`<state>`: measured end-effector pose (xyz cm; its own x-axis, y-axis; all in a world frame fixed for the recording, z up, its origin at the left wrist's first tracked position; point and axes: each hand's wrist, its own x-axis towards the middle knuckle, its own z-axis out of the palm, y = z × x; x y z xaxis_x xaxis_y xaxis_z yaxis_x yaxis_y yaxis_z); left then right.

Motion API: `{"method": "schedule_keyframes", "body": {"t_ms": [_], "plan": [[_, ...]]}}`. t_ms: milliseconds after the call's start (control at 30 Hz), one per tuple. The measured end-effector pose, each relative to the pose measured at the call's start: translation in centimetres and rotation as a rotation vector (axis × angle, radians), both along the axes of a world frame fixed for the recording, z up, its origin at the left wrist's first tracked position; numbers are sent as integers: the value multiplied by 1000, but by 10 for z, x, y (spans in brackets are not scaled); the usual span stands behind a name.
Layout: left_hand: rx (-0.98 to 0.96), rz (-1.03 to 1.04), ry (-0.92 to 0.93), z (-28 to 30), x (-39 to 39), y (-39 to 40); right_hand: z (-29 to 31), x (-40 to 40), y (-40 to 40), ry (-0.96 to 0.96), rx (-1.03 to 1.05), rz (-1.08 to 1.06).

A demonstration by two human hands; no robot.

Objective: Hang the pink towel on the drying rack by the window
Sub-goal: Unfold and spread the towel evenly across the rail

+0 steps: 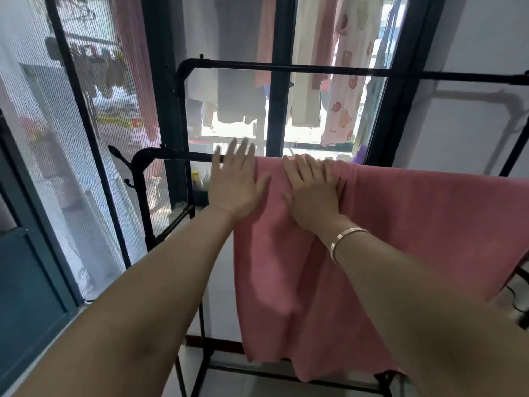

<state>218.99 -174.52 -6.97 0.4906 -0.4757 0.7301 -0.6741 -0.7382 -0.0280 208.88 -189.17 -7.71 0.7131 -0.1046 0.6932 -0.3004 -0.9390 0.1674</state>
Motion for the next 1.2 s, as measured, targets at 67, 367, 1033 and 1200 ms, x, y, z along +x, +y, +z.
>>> {"method": "schedule_keyframes", "body": {"t_ms": [67, 367, 1033, 1200], "plan": [[29, -79, -37, -11, -13, -6, 0, 2, 2, -12, 10, -4], [-51, -93, -14, -8, 8, 1, -3, 14, 26, -24, 93, 62], [-167, -66, 55, 2, 9, -21, 4, -35, -41, -65, 97, -182], [-138, -126, 101, -31, -15, -38, 3, -24, -27, -70, 113, -201]]}}
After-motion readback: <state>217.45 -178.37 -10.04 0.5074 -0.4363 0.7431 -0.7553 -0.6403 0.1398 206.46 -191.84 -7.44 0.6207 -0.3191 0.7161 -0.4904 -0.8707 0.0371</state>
